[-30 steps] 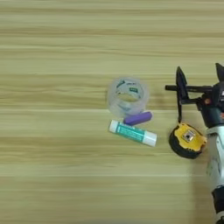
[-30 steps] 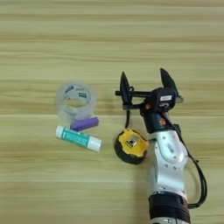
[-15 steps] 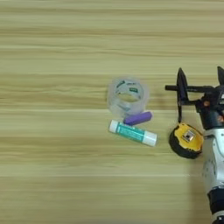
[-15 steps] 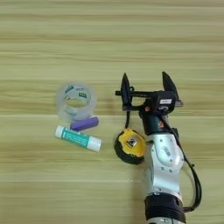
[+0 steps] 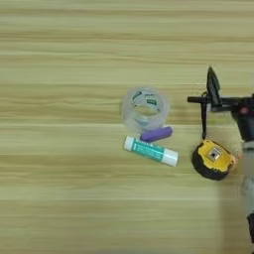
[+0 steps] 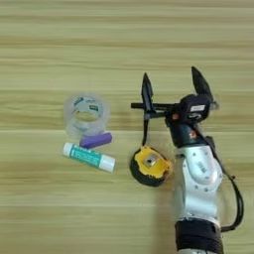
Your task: Move the objects on the table
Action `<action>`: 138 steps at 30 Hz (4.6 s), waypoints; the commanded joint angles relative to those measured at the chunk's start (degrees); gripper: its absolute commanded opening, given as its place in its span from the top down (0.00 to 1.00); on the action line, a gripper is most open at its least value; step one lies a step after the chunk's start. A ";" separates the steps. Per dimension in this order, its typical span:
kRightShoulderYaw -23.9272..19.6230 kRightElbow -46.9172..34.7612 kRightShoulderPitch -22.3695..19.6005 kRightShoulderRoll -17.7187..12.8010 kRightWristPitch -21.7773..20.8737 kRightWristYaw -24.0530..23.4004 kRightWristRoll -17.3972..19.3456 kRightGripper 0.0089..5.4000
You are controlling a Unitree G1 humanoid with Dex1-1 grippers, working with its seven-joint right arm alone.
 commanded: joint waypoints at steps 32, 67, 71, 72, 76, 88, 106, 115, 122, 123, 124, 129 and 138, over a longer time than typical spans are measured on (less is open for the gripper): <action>12.98 -31.04 -7.22 -31.57 53.35 37.95 11.20 0.01; 24.35 -26.33 3.27 -29.42 47.86 39.08 -7.07 0.04; 24.98 -24.40 2.66 -28.76 46.92 38.60 -8.70 0.10; 25.15 -23.77 2.42 -28.48 46.65 38.41 -9.13 0.13; 25.70 -21.98 1.81 -27.52 45.88 37.84 -10.42 0.20; 27.35 -18.00 -0.26 -24.13 44.68 35.78 -13.07 0.44; 27.41 -15.46 -0.74 -23.48 43.13 35.70 -14.33 0.69; 27.35 -16.26 -0.12 -23.49 42.92 36.21 -13.85 0.69; 25.05 -21.89 0.44 -22.13 44.66 37.88 -7.71 0.69; 24.44 -22.89 0.29 -21.82 45.24 38.14 -6.44 0.69; 23.91 -23.55 0.10 -21.61 45.68 38.21 -5.45 0.69; 22.21 -24.52 -0.40 -20.74 46.68 37.86 -2.61 0.69; 17.95 -21.67 -5.44 -16.94 46.09 31.29 -2.24 0.69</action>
